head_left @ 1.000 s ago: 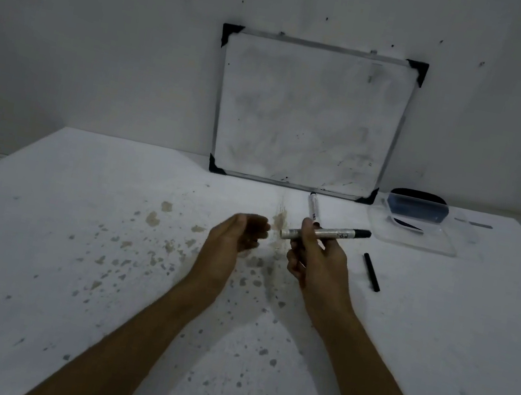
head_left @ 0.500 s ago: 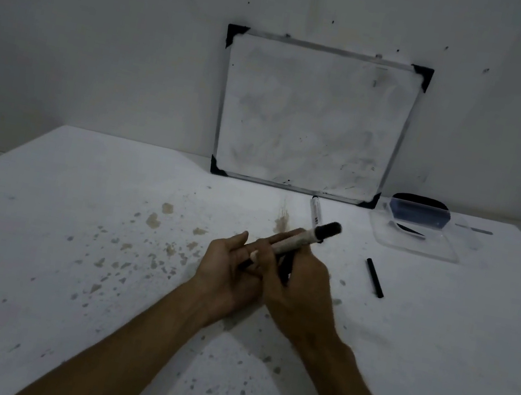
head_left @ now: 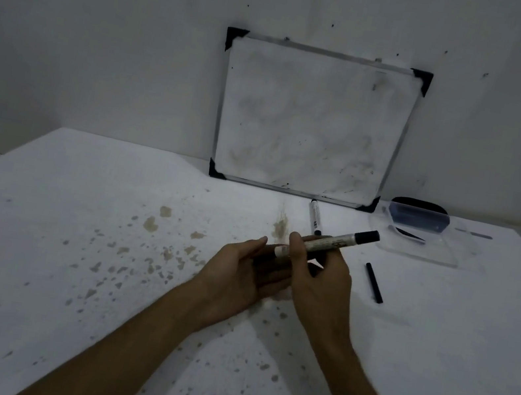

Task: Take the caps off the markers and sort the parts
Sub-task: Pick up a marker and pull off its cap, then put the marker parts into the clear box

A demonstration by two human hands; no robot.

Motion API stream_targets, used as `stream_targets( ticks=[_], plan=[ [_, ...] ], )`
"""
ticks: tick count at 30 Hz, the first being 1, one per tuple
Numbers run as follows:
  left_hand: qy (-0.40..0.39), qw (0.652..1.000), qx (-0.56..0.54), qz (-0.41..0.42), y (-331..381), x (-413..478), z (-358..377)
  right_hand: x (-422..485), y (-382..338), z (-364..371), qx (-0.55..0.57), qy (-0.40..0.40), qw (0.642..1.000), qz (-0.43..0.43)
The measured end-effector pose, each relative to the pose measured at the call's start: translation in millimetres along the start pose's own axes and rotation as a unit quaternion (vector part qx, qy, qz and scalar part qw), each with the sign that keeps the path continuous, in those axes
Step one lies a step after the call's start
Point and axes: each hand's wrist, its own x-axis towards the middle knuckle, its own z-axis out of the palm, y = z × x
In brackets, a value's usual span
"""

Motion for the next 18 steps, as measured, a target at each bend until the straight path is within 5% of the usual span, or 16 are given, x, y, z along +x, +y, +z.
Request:
stream_targets(
  ticks=[9, 13, 18],
  plan=[
    [0.066, 0.959, 0.257, 0.099, 11.1, -1.9, -19.2, 29.8, 12.6, -28.7, 0.116, 0.003, 0.983, 0.142],
    [0.095, 0.929, 0.321, 0.157, 23.7, -10.7, -27.5, 24.5, 15.5, -34.8, -0.049, -0.069, 0.994, 0.073],
    [0.161, 0.855, 0.404, 0.281, 35.1, -11.6, -41.0, 19.0, 21.5, -25.9, -0.246, -0.128, 0.960, -0.044]
  ],
)
